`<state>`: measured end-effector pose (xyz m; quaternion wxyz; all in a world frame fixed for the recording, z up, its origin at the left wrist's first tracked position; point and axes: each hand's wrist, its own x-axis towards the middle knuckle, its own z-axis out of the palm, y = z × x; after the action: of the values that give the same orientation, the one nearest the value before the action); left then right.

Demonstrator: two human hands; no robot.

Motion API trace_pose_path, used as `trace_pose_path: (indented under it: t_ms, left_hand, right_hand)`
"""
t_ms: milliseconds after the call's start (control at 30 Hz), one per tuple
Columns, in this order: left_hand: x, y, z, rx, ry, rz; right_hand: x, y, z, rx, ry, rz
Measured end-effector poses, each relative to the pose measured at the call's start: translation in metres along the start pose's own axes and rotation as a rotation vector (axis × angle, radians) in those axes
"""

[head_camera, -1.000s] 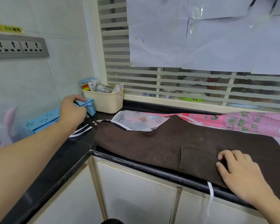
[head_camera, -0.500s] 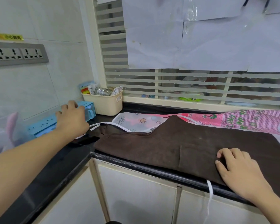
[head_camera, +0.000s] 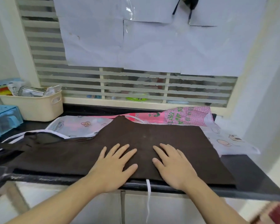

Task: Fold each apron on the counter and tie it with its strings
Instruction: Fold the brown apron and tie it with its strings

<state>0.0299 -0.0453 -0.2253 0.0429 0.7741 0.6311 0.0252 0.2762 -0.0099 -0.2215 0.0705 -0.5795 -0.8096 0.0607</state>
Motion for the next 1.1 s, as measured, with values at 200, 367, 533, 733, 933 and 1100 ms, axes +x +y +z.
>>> trace_pose_path:
  t_ms: [200, 367, 533, 733, 933, 1100]
  left_hand:
    - [-0.006, -0.026, -0.006, -0.009, -0.039, -0.018]
    - [-0.012, -0.025, -0.006, -0.007, -0.017, 0.002]
    - [-0.026, -0.029, -0.012, -0.041, -0.039, 0.092]
    - [-0.067, -0.065, -0.025, 0.08, -0.042, 0.207]
    - [-0.085, -0.117, -0.039, 0.015, -0.027, 0.11]
    - [-0.093, -0.123, -0.041, 0.039, 0.056, 0.185]
  right_hand:
    - [-0.011, 0.045, -0.008, -0.012, -0.048, 0.07]
    - [-0.028, 0.078, -0.016, -0.015, -0.068, 0.089]
    - [-0.044, 0.082, -0.022, 0.091, -0.014, 0.06]
    - [-0.091, 0.107, -0.04, -0.017, -0.154, -0.16]
    - [-0.11, 0.132, -0.05, 0.154, -0.119, -0.08]
    - [-0.122, 0.133, -0.053, 0.353, 0.089, -0.011]
